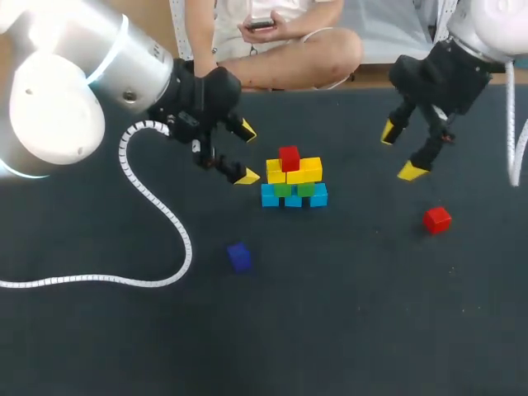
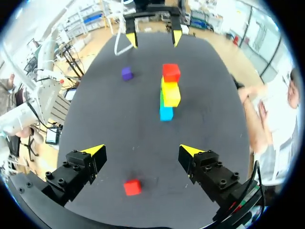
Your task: Place the blue cubes, place green cubes on the blue cubes, place the yellow cubes on the green cubes, then place the red cubes on the yellow cubes, and place purple cube on the red cubes.
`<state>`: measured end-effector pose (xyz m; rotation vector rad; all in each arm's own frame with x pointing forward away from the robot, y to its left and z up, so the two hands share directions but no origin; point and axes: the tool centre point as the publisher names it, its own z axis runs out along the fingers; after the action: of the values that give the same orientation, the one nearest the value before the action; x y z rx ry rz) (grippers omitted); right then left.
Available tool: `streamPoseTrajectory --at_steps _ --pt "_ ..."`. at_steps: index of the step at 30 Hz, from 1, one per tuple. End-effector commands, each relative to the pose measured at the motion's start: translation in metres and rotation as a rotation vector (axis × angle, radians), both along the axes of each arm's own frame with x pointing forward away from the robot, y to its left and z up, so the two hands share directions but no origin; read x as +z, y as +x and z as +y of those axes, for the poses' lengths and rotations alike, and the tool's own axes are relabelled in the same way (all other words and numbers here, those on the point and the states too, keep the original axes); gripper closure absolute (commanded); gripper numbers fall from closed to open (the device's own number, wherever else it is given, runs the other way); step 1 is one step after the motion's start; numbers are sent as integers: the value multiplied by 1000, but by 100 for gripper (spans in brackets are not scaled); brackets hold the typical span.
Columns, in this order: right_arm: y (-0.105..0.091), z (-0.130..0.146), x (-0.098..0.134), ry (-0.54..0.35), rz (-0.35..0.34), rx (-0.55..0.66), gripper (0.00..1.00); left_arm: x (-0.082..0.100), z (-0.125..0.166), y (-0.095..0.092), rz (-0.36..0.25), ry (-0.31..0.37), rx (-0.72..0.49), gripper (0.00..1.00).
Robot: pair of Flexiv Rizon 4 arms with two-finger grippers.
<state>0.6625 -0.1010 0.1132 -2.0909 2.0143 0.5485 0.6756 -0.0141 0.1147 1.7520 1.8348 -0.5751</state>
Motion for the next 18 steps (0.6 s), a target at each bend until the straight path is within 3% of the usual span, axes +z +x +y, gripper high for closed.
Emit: streamPoseTrajectory --at_steps 1,10,18 --pt "-35 -23 -7 -24 -59 -105 0 0 1 1 0 -1 -2 0" --pt "-68 -68 -25 47 -99 -137 0 0 1 1 0 -1 -2 0" --pt "-80 -87 -34 59 -164 62 0 0 1 1 0 -1 -2 0"
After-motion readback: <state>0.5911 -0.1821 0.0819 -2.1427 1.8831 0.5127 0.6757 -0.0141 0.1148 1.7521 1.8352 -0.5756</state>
